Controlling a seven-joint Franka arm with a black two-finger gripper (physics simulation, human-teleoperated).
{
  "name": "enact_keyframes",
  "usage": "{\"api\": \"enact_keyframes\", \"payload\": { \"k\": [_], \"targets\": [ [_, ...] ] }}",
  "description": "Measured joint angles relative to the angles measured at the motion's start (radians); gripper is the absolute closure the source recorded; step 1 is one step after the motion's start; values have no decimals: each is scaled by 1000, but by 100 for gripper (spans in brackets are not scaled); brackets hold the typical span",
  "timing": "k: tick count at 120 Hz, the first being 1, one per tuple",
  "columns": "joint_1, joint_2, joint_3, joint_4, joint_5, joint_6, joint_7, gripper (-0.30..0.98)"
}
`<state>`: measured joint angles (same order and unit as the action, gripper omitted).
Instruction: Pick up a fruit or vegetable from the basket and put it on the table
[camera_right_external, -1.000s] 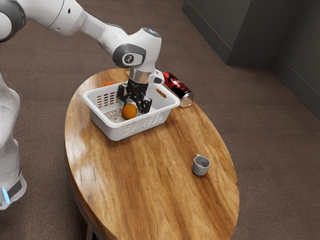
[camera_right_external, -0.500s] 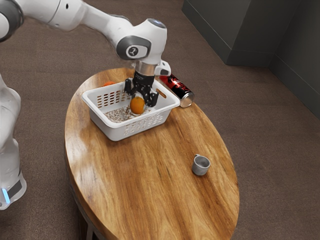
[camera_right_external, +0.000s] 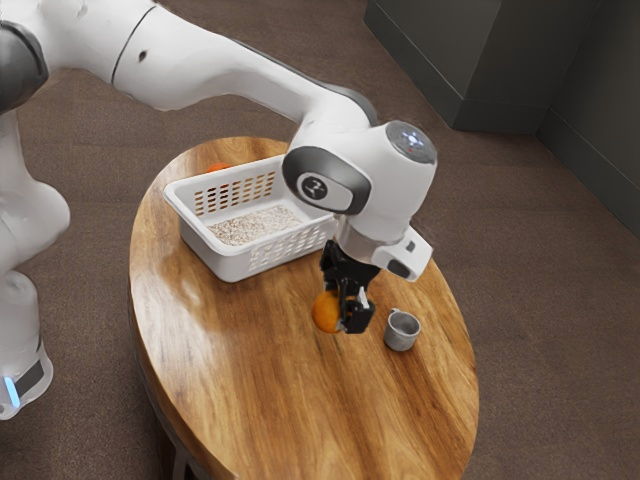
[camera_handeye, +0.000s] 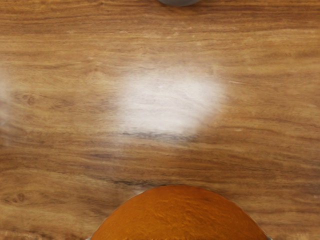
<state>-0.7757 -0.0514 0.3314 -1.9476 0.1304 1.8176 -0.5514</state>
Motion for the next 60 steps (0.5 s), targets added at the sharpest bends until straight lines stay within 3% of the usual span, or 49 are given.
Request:
{"api": "enact_keyframes", "payload": {
  "k": [12,28,48,60],
  "targets": [
    [13,2,2,-39,-25,32,1,49],
    [55,4,3,-48,-56,61,7,20],
    [67,5,5,-50,-77,79,16,6],
    [53,-6,22,74,30,73,91,3]
  ]
}}
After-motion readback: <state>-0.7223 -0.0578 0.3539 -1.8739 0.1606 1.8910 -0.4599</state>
